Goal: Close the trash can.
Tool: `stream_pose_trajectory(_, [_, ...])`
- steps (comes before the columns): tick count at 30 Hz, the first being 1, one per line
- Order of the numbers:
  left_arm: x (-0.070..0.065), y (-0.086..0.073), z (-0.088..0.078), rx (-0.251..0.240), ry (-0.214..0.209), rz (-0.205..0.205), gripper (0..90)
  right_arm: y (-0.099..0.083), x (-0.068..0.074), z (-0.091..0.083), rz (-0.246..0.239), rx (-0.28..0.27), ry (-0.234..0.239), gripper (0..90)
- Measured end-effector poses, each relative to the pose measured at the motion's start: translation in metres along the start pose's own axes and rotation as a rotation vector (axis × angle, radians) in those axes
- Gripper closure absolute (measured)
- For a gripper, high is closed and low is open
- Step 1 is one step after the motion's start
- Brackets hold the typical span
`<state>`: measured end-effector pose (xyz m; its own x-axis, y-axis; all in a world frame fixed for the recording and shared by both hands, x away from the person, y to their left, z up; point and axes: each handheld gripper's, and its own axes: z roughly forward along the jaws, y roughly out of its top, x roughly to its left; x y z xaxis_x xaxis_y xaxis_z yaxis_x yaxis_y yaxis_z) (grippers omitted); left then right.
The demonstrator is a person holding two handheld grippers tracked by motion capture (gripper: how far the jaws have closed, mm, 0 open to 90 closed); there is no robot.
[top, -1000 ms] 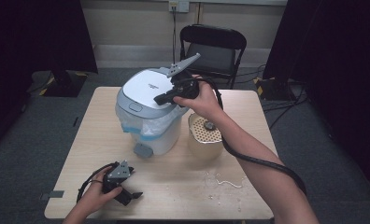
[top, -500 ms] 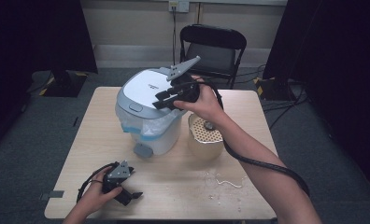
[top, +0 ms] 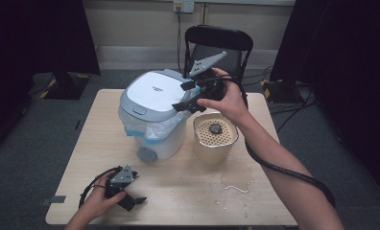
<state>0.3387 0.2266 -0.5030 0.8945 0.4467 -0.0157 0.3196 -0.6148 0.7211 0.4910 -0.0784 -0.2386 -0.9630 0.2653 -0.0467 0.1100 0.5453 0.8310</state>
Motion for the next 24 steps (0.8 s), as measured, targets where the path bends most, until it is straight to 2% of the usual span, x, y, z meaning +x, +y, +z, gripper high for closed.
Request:
stream_pose_trajectory(3, [0.0,0.0,0.0,0.0,0.0,0.0,0.0,-0.005,-0.003,-0.008,0.03,-0.007,0.001,14.8])
stream_pose_trajectory(6, [0.0,0.0,0.0,0.001,0.0,0.0,0.0,-0.01,-0.004,-0.015,0.03,0.0,-0.019,14.9])
stream_pose_trajectory(10, [0.0,0.0,0.0,0.001,-0.001,0.0,0.0,-0.02,-0.005,-0.024,0.034,-0.003,-0.023,14.6])
stream_pose_trajectory(14, [0.0,0.0,0.0,0.0,0.0,0.0,0.0,-0.034,-0.005,-0.034,0.04,0.006,-0.046,14.8])
stream_pose_trajectory(24, [0.0,0.0,0.0,-0.002,0.002,-0.002,0.0,-0.071,0.001,-0.05,0.077,0.013,-0.068,14.7])
